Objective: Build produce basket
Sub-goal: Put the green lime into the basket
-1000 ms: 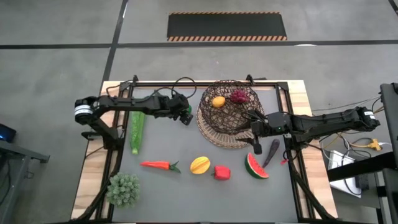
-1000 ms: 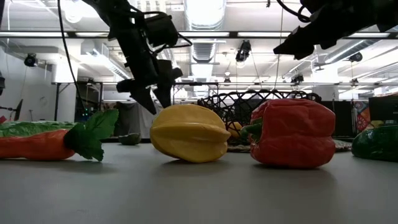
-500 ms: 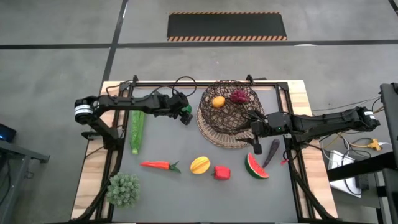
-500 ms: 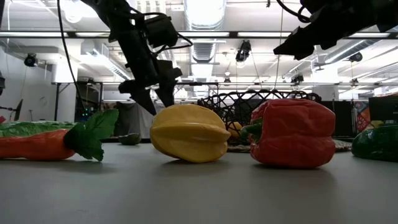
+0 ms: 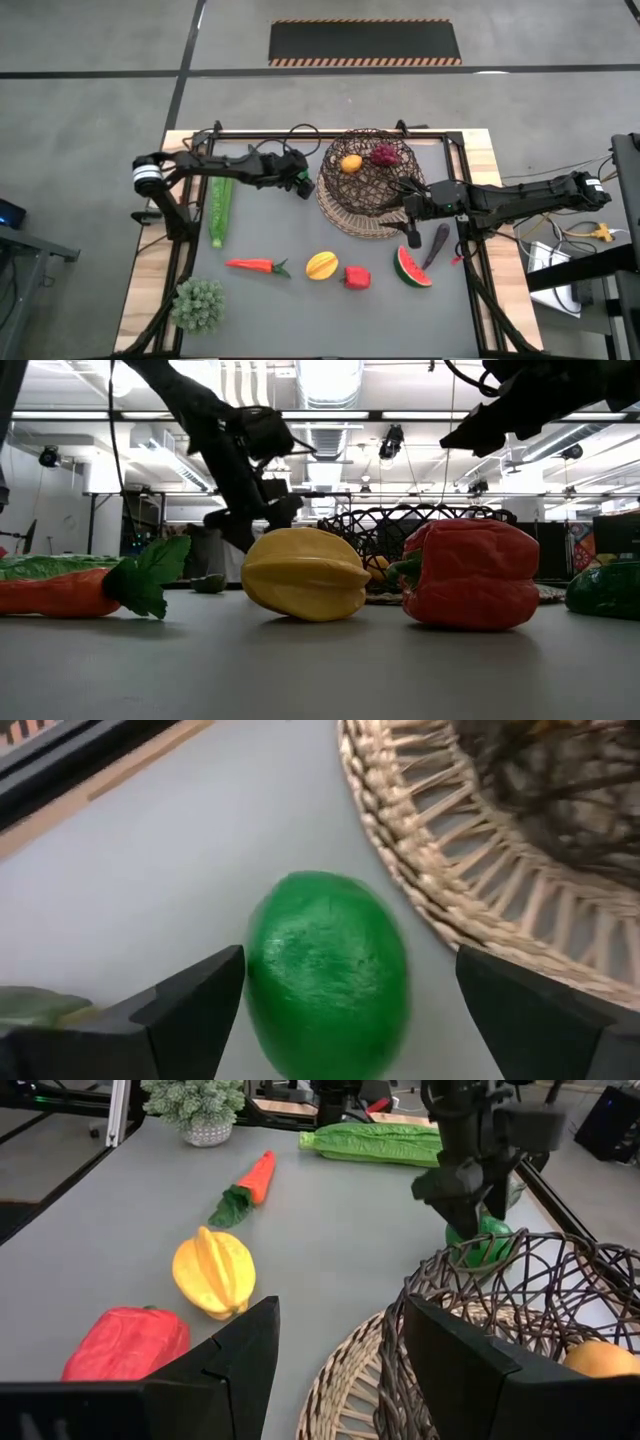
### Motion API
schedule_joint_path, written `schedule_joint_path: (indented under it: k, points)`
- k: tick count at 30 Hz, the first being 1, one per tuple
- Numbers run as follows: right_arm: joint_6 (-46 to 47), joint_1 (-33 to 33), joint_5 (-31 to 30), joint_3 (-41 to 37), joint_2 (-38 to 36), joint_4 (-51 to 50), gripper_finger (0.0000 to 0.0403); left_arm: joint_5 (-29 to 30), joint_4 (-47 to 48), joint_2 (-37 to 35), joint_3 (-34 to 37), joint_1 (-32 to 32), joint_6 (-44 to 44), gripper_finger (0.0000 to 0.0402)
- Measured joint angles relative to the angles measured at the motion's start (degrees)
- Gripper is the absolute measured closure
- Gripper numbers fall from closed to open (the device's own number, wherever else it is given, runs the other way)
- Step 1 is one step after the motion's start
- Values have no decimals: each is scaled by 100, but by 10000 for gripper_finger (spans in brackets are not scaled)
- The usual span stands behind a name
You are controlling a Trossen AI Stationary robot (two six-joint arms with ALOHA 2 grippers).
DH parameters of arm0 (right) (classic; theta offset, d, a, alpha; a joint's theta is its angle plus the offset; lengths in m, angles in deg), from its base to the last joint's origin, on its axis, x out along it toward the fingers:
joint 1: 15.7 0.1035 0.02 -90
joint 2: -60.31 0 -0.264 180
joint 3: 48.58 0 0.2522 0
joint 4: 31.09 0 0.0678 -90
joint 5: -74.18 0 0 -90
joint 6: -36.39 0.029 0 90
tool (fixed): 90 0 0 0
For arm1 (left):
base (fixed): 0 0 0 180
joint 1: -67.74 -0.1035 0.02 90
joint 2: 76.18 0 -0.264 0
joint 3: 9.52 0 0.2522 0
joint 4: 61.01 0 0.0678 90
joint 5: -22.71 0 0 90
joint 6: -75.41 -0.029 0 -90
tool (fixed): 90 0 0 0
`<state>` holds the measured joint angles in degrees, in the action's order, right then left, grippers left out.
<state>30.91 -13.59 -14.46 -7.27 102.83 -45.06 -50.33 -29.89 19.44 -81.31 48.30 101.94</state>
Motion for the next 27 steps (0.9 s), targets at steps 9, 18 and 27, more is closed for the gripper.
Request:
schedule_joint_path:
  k: [9,18,27]
  points:
    - [-4,-1,-2,-3,0,2,202,71,-3,157,23,-44,4,65]
    - [-40,-2,-2,-3,0,2,202,109,47,157,23,-44,9,146]
    - [-209,-2,-2,-3,0,73,202,672,224,-61,23,151,-28,164]
